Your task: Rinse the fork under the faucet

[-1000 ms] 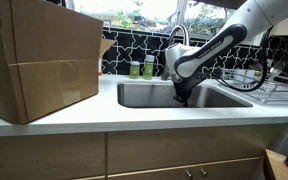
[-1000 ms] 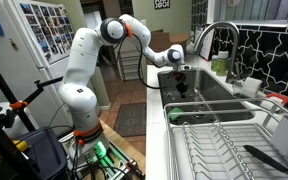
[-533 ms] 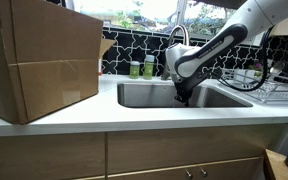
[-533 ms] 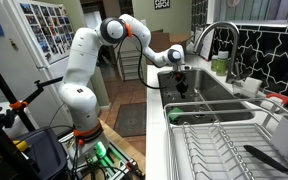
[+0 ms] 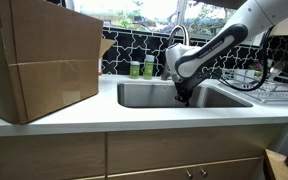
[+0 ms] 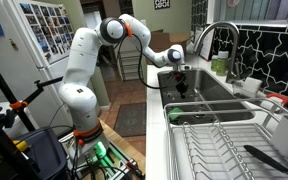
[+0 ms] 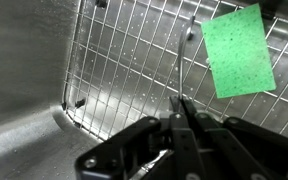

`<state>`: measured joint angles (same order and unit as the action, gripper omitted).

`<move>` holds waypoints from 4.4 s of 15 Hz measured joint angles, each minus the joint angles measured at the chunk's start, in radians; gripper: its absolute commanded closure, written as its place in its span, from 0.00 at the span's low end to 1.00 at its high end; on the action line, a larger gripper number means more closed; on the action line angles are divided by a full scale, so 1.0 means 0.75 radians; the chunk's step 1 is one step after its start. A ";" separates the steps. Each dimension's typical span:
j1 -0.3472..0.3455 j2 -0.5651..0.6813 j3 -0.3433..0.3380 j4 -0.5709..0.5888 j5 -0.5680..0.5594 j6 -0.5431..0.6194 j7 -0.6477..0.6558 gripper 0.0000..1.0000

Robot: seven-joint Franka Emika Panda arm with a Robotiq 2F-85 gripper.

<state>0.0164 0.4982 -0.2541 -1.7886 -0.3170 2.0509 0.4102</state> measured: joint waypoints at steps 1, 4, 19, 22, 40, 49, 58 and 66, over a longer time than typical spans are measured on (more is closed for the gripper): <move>0.000 -0.001 0.000 -0.001 -0.002 0.000 0.000 0.99; -0.003 -0.005 0.000 -0.003 -0.004 -0.001 0.000 0.99; -0.012 -0.012 0.000 -0.003 -0.004 0.003 0.000 0.99; -0.012 -0.012 0.001 0.001 -0.004 0.006 0.000 0.99; -0.023 -0.012 0.007 0.022 -0.003 0.020 0.000 0.99; -0.027 -0.012 0.009 0.030 -0.003 0.041 0.000 0.99; -0.039 -0.012 0.012 0.030 -0.002 0.107 0.000 0.99; -0.045 -0.012 0.012 0.030 -0.002 0.114 0.000 0.99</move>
<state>-0.0172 0.4890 -0.2448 -1.7661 -0.3183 2.1364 0.4102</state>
